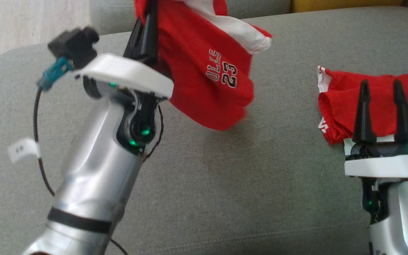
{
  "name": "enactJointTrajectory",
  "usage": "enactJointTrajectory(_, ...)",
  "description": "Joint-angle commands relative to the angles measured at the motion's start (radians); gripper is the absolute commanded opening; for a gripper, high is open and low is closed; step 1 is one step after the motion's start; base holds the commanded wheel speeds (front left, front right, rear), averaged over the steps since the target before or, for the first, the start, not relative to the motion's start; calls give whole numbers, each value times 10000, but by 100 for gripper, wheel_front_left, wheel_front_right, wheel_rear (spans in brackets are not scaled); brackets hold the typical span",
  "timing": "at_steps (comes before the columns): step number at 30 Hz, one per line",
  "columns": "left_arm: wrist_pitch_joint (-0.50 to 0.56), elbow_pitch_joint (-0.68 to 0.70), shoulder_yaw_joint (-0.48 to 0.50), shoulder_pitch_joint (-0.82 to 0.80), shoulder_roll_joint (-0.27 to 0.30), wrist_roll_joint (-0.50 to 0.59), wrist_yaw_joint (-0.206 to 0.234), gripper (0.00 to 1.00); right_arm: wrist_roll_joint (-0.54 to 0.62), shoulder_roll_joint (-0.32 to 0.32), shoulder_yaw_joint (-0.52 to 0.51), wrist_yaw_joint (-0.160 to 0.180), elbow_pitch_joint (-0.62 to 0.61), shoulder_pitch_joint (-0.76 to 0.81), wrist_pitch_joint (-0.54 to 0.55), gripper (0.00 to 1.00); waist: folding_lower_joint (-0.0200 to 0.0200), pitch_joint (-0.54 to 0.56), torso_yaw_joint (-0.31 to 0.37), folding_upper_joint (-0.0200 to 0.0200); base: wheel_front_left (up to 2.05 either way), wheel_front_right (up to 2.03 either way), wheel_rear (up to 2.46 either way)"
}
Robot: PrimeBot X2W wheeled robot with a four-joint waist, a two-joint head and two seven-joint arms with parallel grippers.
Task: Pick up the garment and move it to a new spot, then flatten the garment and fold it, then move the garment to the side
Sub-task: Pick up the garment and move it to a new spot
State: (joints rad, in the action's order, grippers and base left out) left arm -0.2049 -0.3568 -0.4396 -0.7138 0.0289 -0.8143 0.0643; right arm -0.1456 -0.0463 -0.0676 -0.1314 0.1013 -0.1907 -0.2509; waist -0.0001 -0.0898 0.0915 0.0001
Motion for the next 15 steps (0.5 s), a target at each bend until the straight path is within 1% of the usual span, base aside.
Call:
enactJointTrajectory(1, -262, 497, 241, -173, 227, -281, 156, 0, -56, -39, 196, 7, -286, -278, -88, 100, 1, -35, 48, -1, 0, 0, 0)
enactJointTrajectory(3, -465, 717, 12, 222, 221, -751, 506, 0, -85, -39, 160, 7, -258, -251, -94, 100, 1, -67, 61, -1, 0, 0, 0)
enactJointTrajectory(4, -507, 724, -183, 445, 219, -817, 630, 0, -99, -39, 150, 7, -249, -232, -97, 100, 1, -86, 53, -1, 0, 0, 0)
enactJointTrajectory(5, -533, 656, -385, 686, 218, -772, 744, 0, -118, -39, 132, 7, -243, -212, -99, 100, 1, -111, 24, -1, 0, 0, 0)
enactJointTrajectory(7, -554, 340, -864, 1168, 217, -513, 784, 0, -147, -39, 115, 7, -233, -187, -102, 100, 1, -161, -55, -1, 0, 0, 0)
enactJointTrajectory(10, -563, -239, -1223, 1836, 220, 309, 713, 0, -149, -39, 137, 7, -246, -203, -105, 100, 1, -219, -160, -1, 0, 0, 0)
enactJointTrajectory(15, -566, -858, -1054, 2712, 522, 1825, 614, 0, -59, -39, 161, 7, -205, -187, -106, 100, 1, -232, -422, -1, 0, 0, 0)
